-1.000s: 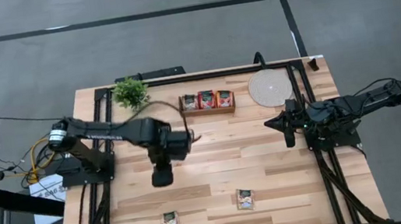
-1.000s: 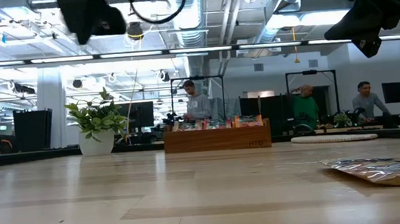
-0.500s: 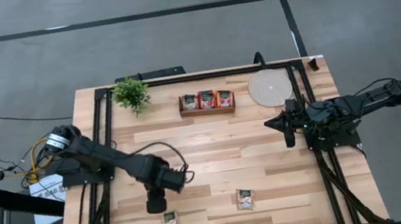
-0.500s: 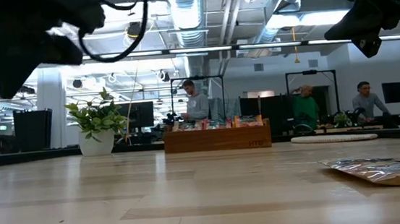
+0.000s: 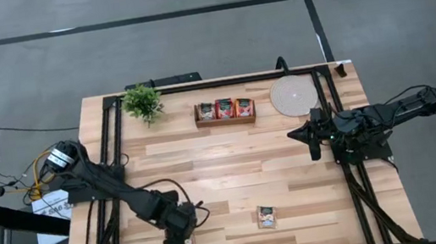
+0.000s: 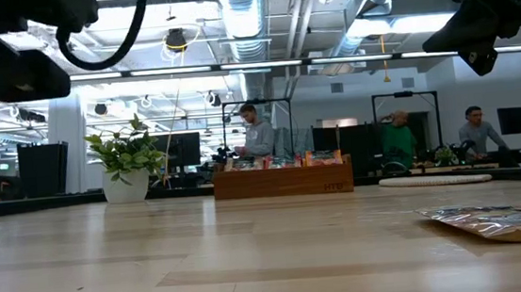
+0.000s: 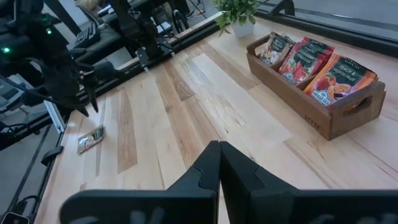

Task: Pick & Place Tea
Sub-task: Put the brown tea bag into the left section of the wooden organizer

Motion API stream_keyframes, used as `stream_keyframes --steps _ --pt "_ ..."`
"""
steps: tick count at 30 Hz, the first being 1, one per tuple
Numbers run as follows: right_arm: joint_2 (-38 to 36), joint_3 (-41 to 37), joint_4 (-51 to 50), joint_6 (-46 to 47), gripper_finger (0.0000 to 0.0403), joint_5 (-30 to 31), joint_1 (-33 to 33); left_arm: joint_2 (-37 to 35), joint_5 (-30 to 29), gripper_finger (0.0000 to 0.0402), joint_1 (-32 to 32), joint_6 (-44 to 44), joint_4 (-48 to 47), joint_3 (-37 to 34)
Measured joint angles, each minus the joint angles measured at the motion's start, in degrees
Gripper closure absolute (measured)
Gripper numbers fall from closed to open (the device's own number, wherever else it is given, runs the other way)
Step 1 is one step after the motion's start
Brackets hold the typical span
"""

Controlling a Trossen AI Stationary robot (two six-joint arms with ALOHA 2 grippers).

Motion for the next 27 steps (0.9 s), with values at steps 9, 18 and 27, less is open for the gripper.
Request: stream_keyframes --steps 9,18,27 --pt "0.0 0.0 -0.4 0.0 0.0403 0.0 0.0 3.1 -3.6 0.0300 -0.4 -2.5 2.9 -1.1" --pt "0.0 0.0 -0.4 -0.1 0.0403 0.0 0.0 9.5 -1.5 0.0300 -0.6 -1.2 4.7 -1.1" --pt "0.0 0.0 -0.4 -0.1 0.0403 0.0 0.0 9.7 -2.5 0.0300 -0.6 -1.3 5.1 -1.1"
